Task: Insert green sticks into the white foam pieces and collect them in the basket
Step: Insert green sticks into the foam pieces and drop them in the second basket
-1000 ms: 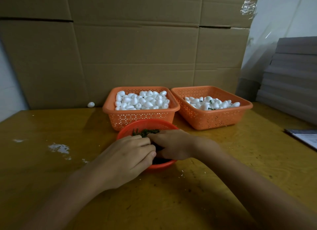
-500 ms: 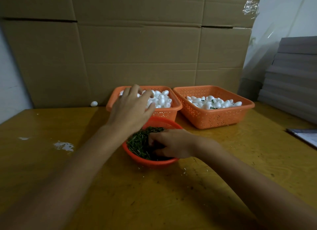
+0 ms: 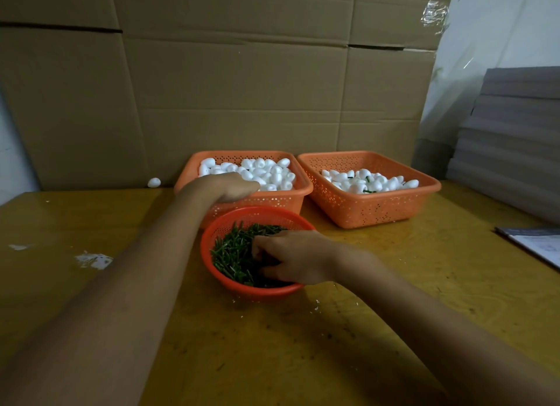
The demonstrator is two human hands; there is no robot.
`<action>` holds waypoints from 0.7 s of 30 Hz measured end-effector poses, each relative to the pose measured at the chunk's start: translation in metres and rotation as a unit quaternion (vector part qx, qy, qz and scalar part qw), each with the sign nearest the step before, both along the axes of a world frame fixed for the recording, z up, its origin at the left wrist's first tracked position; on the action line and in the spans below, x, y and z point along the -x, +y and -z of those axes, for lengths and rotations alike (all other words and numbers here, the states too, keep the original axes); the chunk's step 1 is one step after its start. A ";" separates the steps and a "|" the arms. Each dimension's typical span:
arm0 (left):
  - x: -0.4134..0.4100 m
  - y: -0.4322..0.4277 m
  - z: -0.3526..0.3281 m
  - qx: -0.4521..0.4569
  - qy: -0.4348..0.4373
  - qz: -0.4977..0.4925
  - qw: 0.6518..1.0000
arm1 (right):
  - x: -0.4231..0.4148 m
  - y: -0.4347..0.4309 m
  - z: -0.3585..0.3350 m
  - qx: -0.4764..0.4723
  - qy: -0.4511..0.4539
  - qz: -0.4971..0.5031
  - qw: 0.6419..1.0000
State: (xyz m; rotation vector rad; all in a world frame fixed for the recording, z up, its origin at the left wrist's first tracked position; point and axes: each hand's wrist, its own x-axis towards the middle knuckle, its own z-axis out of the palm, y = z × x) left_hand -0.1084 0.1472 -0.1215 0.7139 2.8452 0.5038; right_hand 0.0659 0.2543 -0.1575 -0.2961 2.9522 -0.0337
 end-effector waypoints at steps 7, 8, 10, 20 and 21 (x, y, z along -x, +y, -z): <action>0.004 -0.004 -0.004 -0.112 -0.054 -0.046 0.991 | -0.001 0.000 0.000 0.005 0.006 0.002 1.000; 0.007 -0.007 -0.006 -0.107 -0.082 -0.044 0.990 | -0.001 0.000 0.000 0.006 0.006 0.001 1.000; 0.011 -0.009 -0.007 -0.148 -0.119 -0.041 0.981 | -0.001 0.000 0.000 0.007 0.006 -0.001 1.000; -0.001 -0.025 0.006 -0.430 -0.014 0.021 0.902 | -0.003 0.001 0.001 0.009 0.021 0.000 1.000; -0.001 -0.026 0.007 -0.438 -0.007 0.030 0.898 | -0.004 0.001 0.002 0.013 0.029 0.002 0.999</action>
